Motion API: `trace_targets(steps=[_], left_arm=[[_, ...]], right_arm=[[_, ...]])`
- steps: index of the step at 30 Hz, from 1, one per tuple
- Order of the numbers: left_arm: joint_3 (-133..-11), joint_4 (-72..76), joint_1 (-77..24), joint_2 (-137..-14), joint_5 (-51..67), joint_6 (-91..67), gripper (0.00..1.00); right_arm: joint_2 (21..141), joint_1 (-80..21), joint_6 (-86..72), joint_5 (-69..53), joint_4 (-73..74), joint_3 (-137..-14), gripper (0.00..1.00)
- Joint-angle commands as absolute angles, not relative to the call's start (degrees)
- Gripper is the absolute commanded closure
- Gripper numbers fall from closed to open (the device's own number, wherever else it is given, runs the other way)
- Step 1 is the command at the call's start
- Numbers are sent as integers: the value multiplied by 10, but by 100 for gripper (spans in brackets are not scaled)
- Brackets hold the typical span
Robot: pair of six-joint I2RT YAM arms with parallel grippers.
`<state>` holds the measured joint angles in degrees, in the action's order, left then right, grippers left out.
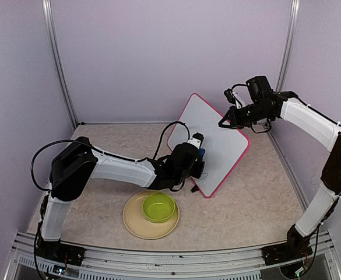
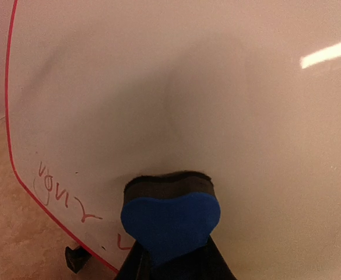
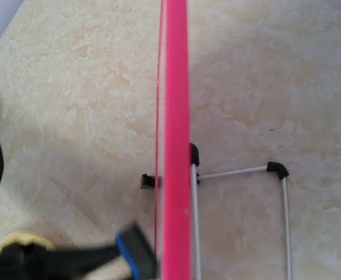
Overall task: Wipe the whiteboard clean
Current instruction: Erase the center of the whiteboard.
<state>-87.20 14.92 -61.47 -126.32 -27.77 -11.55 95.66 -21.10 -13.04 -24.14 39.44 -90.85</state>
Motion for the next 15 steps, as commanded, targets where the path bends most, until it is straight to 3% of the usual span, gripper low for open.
trace_targets(steps=[1, 15], left_arm=[[-877, 115, -582, -1308, -289, -114, 99], [-844, 171, -614, -1281, -227, -91, 99]], right_arm=[[967, -235, -63, -222, 458, -892, 100], [978, -234, -62, -220, 464, -903, 100]])
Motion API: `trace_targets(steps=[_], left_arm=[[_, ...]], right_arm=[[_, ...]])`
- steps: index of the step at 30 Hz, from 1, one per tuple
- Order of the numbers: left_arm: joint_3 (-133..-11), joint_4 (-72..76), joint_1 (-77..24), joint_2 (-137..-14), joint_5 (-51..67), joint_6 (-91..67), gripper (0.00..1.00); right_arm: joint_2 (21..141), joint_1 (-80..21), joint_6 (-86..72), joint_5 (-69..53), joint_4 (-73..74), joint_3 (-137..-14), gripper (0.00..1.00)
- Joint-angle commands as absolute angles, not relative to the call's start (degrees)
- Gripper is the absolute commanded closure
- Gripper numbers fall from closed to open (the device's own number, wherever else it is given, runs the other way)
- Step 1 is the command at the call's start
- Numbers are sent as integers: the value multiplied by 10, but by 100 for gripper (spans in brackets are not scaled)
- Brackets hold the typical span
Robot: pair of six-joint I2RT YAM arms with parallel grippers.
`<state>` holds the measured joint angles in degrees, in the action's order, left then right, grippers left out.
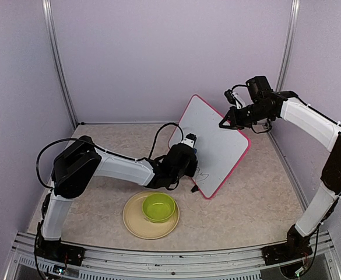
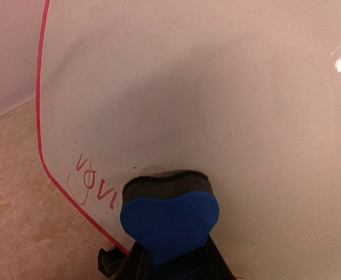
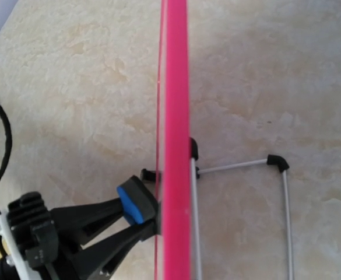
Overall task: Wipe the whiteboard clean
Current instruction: Erase the center of the whiteboard.
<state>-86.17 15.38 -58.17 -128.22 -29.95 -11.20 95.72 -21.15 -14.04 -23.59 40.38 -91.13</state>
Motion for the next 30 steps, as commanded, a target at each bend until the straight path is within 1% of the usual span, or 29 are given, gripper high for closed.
trace_targets(steps=[1, 10, 18, 25, 30], left_arm=[[-841, 175, -620, -1280, -224, -89, 99], [-831, 187, -668, -1272, -205, -98, 99], [-835, 196, -684, -1263, -159, -114, 99], [-822, 212, -683, -1241, -151, -125, 99], [-771, 233, -657, -1196, -143, -160, 99]], right_arm=[[979, -234, -62, -220, 464, -904, 100], [987, -235, -62, -221, 463, -908, 100], [985, -235, -63, -219, 462, -905, 100], [983, -235, -62, -216, 461, -903, 100], [976, -235, -62, -206, 461, -898, 100]])
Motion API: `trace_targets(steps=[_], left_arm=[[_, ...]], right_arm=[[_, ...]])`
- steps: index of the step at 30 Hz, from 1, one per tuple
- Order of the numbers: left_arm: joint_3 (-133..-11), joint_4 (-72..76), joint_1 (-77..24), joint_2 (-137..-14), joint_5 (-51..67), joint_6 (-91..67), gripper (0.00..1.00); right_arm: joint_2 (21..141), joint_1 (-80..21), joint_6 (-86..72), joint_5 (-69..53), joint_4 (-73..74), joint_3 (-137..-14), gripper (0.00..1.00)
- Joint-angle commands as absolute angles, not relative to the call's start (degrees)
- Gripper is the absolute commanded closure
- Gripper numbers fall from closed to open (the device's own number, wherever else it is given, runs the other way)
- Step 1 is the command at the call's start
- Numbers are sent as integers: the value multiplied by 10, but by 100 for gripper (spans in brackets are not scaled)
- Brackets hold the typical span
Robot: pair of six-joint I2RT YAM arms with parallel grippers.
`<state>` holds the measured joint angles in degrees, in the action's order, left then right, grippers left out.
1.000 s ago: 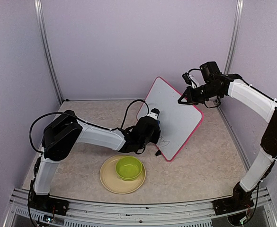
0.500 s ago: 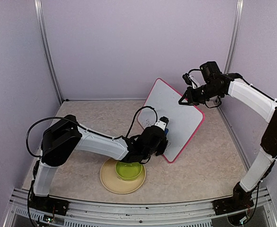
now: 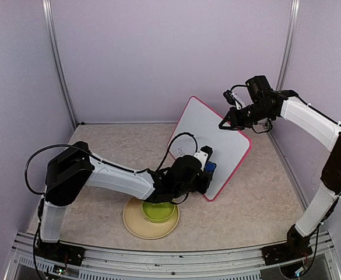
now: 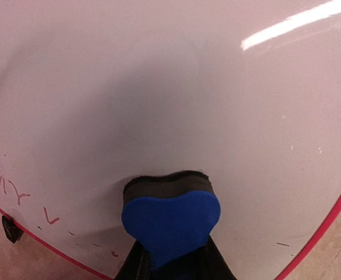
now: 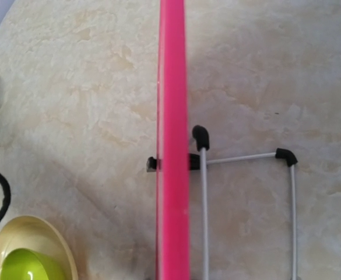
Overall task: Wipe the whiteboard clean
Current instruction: Erase the center of the whiteboard.
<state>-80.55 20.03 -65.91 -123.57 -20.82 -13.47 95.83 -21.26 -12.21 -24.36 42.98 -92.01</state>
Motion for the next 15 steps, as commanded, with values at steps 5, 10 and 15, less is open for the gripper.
trace_targets(steps=[5, 10, 15], left_arm=[[-693, 253, -612, -1117, -160, -187, 99], [-643, 253, -568, -1075, -183, -188, 99], [-624, 251, -546, -1063, -188, -192, 99]], right_arm=[[973, -235, -62, -207, 459, -895, 100], [974, -234, -65, -209, 458, -897, 100], [970, -235, -67, -221, 456, -900, 84]])
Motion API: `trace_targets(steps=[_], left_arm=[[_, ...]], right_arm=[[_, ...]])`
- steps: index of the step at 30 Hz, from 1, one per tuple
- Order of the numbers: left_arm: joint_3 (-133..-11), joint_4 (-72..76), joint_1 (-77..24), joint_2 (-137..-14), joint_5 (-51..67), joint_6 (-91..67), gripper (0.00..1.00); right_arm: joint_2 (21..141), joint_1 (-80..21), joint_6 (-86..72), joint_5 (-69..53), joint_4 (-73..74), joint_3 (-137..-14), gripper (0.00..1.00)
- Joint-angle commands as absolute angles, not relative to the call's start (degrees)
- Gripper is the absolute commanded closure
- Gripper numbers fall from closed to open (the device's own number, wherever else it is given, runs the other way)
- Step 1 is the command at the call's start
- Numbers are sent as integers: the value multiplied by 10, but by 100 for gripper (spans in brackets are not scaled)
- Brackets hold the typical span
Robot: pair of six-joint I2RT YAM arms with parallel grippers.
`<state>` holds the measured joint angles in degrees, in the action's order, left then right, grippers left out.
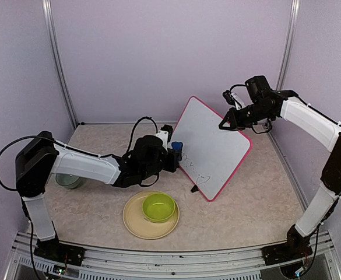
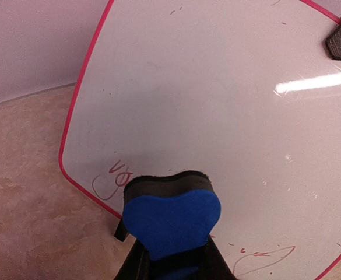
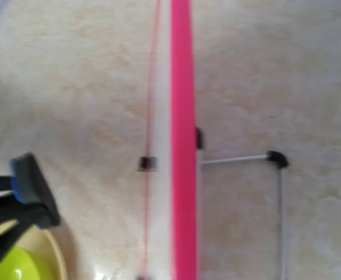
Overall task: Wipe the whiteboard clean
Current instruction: Erase the center of the whiteboard.
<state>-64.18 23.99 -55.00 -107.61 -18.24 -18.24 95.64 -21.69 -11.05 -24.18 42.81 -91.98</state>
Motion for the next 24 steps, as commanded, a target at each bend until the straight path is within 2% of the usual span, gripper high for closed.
trace_targets(steps=[1, 5, 13, 16, 20, 24], left_arm=[[-620, 254, -546, -1062, -186, -193, 99], [-613, 262, -546, -1066, -181, -200, 99], [-598, 271, -546, -1066, -182, -208, 99], [-594, 270, -544, -1057, -190, -206, 99], [-590, 268, -539, -1045, -193, -204, 99], [-584, 268, -534, -1038, -195, -205, 99]], right_arm=[[969, -234, -69, -223, 457, -901, 80], [967, -234, -72, -229, 457, -907, 71], [964, -232, -82, -233, 448, -914, 63], [959, -228, -89, -220, 444, -910, 54], [930, -220, -104, -202, 423, -893, 36], [904, -213, -114, -195, 406, -882, 30]])
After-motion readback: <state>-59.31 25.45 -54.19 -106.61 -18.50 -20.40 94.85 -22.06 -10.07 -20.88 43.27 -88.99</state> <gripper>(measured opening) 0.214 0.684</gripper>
